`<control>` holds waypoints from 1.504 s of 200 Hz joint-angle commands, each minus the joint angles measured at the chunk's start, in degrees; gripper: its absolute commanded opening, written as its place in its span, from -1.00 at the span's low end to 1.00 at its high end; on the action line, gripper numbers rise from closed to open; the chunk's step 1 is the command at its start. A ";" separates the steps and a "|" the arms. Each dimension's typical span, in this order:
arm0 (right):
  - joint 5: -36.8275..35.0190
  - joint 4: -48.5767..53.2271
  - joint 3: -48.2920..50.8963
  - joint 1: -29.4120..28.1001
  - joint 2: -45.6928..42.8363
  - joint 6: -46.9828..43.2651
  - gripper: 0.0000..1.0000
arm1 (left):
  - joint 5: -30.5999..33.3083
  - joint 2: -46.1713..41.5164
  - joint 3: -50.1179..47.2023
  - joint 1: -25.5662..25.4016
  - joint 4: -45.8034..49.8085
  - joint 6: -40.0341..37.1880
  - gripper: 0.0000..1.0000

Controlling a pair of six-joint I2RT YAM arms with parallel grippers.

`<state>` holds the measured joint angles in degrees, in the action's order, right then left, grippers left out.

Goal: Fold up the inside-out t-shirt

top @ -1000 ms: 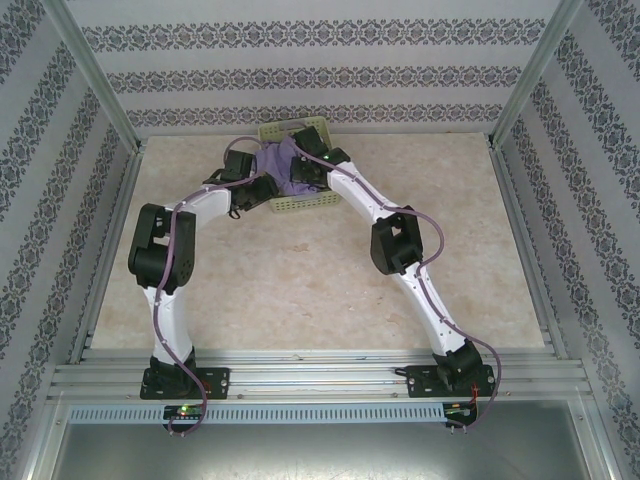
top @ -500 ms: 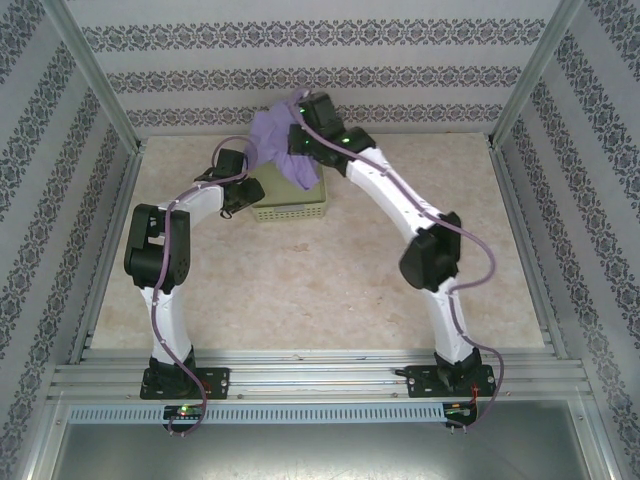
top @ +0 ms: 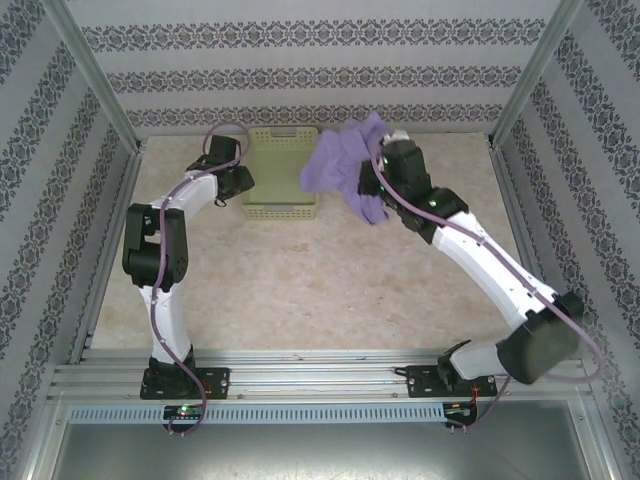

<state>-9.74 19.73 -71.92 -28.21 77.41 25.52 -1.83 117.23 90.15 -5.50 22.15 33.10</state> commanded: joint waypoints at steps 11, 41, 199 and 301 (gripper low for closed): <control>-1.57 -3.39 14.47 3.44 -10.28 1.96 -1.00 | 5.79 2.50 3.17 5.32 4.79 -4.53 -0.04; -1.92 -2.00 23.80 4.44 -18.21 2.99 -1.00 | 9.41 4.82 8.13 9.73 9.14 -7.42 -0.09; 3.65 -20.96 27.21 -8.31 6.58 15.65 -1.00 | 17.93 -7.47 9.39 18.10 17.93 -7.80 0.54; 0.73 -10.48 19.98 -10.56 7.08 10.25 0.56 | 3.54 -25.95 -14.39 -6.55 10.26 -6.37 0.70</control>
<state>-5.80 3.01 -54.11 -38.79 92.20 38.81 5.56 93.89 80.07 -4.84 33.87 25.93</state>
